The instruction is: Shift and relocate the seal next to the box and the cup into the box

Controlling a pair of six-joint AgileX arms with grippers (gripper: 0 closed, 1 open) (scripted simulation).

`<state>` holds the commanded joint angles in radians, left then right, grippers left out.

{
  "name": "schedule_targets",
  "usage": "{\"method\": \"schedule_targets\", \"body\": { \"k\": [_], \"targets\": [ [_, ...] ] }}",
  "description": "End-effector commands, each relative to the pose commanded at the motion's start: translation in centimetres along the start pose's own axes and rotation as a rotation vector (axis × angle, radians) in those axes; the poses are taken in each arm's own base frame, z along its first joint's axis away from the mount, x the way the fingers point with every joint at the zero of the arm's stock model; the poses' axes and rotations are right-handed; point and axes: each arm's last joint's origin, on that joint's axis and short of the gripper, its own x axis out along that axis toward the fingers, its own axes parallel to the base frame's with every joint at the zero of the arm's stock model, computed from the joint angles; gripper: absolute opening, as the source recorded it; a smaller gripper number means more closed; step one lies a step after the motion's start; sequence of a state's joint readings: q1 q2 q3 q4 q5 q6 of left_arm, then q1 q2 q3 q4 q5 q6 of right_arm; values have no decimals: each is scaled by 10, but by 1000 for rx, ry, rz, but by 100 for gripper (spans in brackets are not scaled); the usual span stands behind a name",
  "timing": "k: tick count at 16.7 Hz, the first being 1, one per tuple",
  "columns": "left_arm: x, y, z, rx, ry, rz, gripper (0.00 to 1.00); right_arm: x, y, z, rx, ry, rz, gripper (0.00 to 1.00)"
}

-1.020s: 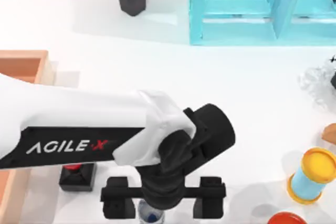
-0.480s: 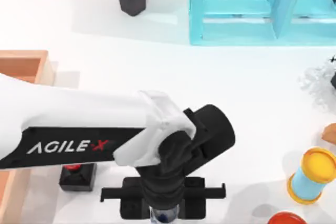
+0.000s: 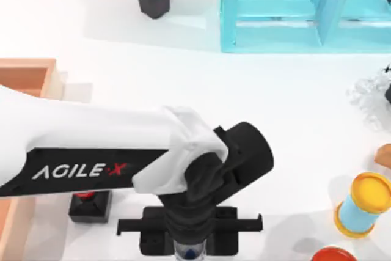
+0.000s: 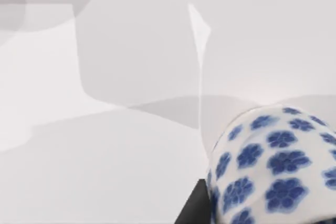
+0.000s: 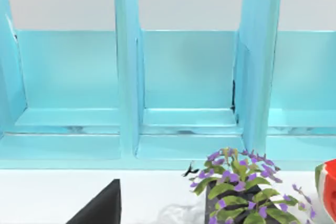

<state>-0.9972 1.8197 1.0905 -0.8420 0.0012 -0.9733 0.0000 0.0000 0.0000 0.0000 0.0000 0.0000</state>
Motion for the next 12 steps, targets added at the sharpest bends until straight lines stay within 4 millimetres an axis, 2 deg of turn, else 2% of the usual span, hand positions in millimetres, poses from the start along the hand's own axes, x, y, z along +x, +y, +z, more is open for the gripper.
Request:
{"method": "schedule_targets", "body": {
  "k": [7,9,12],
  "targets": [
    [-5,4,1,1,1,1,0,0,0,0,0,0,0,100],
    [-20,17,5,0,1,1,0,0,0,0,0,0,0,100],
    [-54,48,8,-1,1,1,0,0,0,0,0,0,0,100]
  ]
}}
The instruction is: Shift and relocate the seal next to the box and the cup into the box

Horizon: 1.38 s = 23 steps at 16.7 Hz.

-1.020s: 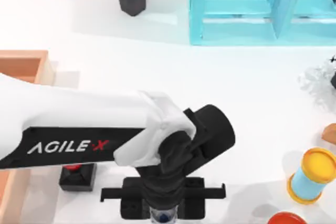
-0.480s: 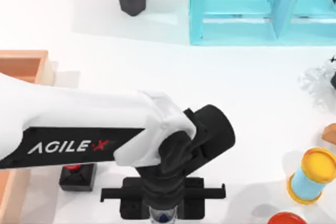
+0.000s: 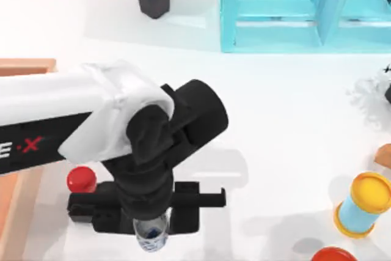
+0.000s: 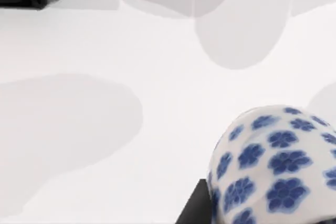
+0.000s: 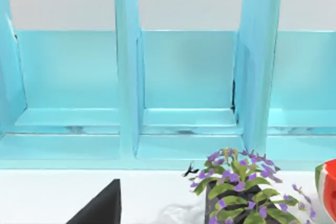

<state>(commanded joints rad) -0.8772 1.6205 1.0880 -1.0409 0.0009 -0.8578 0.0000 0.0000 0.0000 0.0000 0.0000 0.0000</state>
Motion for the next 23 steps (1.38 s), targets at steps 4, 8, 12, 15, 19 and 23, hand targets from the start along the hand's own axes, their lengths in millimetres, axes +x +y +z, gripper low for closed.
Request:
{"method": "schedule_targets", "body": {
  "k": [4,8,12,15,19,23],
  "targets": [
    [-40,43,-6,2,-1,-1,0,0,0,0,0,0,0,100],
    [-46,52,-8,3,-2,-2,0,0,0,0,0,0,0,100],
    [-46,53,-6,7,-1,-2,0,0,0,0,0,0,0,100],
    [-49,69,10,7,-5,-15,0,0,0,0,0,0,0,100],
    [-52,118,41,1,-15,-16,0,0,0,0,0,0,0,100],
    [-48,189,60,-8,0,10,0,0,0,0,0,0,0,100]
  ]
}}
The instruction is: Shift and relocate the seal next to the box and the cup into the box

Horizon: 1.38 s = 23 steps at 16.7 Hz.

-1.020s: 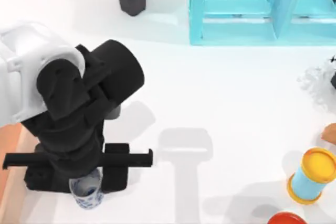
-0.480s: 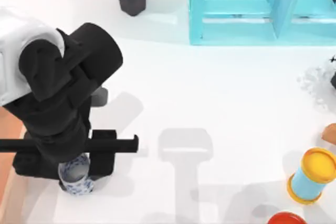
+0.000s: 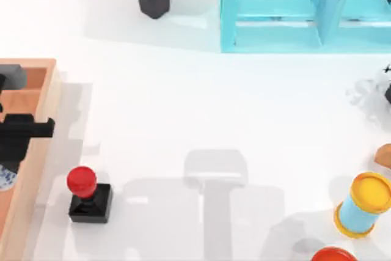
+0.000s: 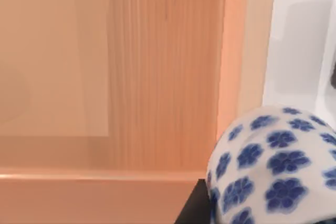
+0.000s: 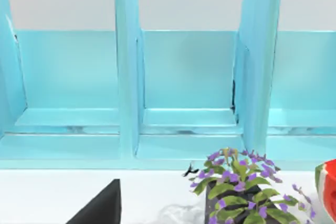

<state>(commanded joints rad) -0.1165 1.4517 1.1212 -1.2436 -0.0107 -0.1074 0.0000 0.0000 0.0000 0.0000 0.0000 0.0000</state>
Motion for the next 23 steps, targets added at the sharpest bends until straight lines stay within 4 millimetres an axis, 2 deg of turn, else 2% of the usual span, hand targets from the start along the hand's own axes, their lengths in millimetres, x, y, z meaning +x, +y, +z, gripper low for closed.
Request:
{"method": "schedule_targets", "body": {
  "k": [4,6,8,11,17,20,23],
  "targets": [
    [9,71,-5,-11,32,9,0,0,0,0,0,0,0,100],
    [11,96,-12,-11,33,2,0,0,0,0,0,0,0,100],
    [12,112,-18,-1,22,-6,0,0,0,0,0,0,0,100],
    [11,122,-23,14,-1,-14,0,0,0,0,0,0,0,100],
    [12,122,-23,22,0,-13,0,0,0,0,0,0,0,100],
    [26,123,-20,37,8,-10,0,0,0,0,0,0,0,100],
    [48,123,-19,44,12,-4,0,0,0,0,0,0,0,100]
  ]
}}
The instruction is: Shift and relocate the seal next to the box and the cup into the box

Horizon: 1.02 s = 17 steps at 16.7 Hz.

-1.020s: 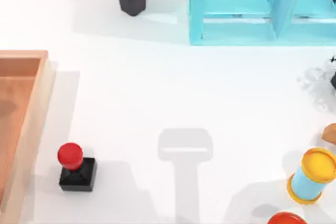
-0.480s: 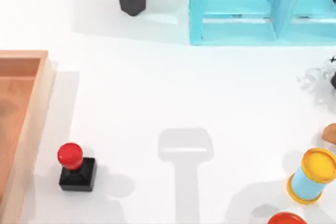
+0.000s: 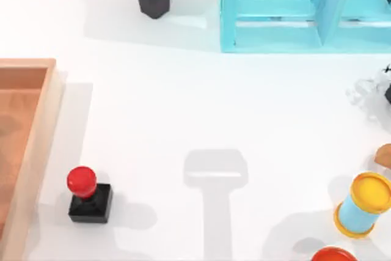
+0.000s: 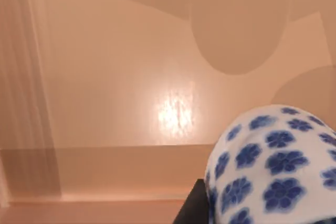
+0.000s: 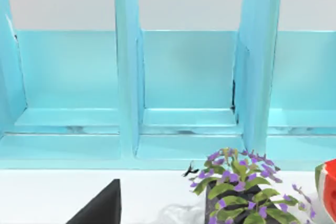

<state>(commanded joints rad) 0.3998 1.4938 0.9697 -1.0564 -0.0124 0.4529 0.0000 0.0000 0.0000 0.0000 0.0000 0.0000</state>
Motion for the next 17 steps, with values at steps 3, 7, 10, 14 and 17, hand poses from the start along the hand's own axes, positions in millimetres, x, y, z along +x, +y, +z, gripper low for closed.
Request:
{"method": "schedule_targets", "body": {
  "k": [3,7,10,14,17],
  "targets": [
    [21,-1,-3,-15,-11,-5,0,0,0,0,0,0,0,100],
    [28,0,-4,-28,-16,-11,0,0,0,0,0,0,0,100],
    [28,0,-4,-28,-16,-11,8,0,0,0,0,0,0,100],
    [28,0,-4,-28,-16,-11,38,0,0,0,0,0,0,100],
    [28,0,-4,-28,-16,-11,60,0,0,0,0,0,0,100]
  ]
}}
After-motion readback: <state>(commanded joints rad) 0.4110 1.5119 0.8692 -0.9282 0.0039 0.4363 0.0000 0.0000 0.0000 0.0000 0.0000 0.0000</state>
